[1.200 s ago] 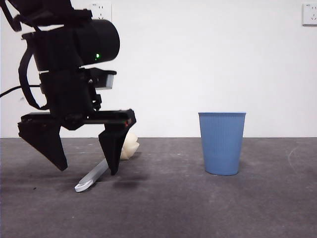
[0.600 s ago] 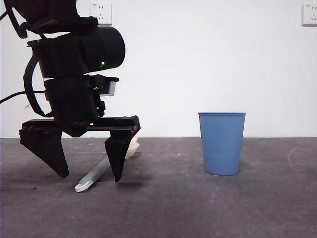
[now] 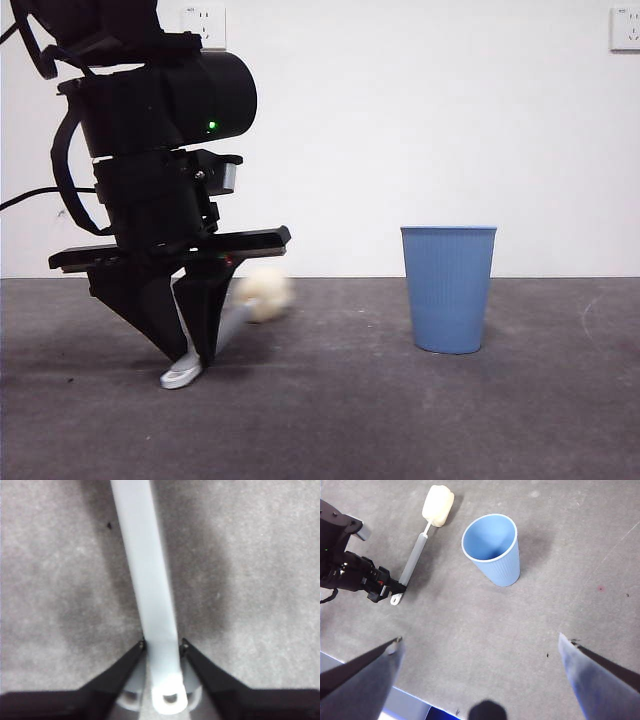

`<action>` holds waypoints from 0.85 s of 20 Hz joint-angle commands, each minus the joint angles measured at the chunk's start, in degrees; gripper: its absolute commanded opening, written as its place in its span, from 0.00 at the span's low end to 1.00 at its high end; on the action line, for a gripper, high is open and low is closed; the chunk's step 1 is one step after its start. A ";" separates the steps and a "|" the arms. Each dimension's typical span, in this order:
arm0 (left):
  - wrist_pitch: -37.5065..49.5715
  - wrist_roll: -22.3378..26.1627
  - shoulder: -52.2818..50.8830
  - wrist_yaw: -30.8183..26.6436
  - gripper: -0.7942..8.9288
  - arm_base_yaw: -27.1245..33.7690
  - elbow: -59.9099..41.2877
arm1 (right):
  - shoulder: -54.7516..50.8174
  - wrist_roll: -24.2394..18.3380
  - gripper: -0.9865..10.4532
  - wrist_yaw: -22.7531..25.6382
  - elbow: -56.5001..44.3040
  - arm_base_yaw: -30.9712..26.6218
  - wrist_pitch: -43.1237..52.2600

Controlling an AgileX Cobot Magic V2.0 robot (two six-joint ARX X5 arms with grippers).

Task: Pick up the cup brush,pick up the cup,insert the brush into the cup,clean the cup,put the cup brush back,put the cup back to the fixed position on the table

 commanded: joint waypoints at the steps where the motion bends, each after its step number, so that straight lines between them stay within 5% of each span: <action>1: -0.09 -0.22 0.50 0.00 0.07 -0.22 -0.37 | -0.13 0.57 0.58 -0.04 0.09 0.07 0.20; 8: -1.20 0.61 -1.16 -0.13 0.07 -0.09 -0.31 | 0.63 4.00 0.58 0.11 0.09 0.07 -0.11; 12: -1.62 4.68 -4.76 -0.02 0.07 -0.11 -0.24 | 2.73 2.14 0.58 -0.20 0.07 0.13 -0.66; 17: -3.61 9.51 -12.94 1.33 0.07 -0.11 -0.24 | 4.17 2.03 0.58 -7.43 -3.74 0.90 8.61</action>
